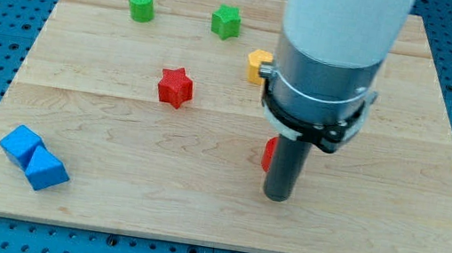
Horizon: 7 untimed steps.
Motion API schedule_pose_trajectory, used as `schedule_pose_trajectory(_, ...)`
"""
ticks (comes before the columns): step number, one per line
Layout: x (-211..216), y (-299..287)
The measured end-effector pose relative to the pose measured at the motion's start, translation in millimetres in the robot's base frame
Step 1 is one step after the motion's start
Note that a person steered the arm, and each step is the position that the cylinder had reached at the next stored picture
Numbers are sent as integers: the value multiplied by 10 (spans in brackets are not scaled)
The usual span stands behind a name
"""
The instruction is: Move the red circle diagonal to the yellow hexagon
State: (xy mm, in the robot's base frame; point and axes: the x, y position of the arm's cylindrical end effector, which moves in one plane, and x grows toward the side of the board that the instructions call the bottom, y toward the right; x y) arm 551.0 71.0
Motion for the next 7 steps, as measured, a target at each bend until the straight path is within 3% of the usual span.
schedule_pose_trajectory(2, -578, 0)
schedule_pose_trajectory(4, -769, -7)
schedule_pose_trajectory(6, -735, -950)
schedule_pose_trajectory(7, -826, -1072)
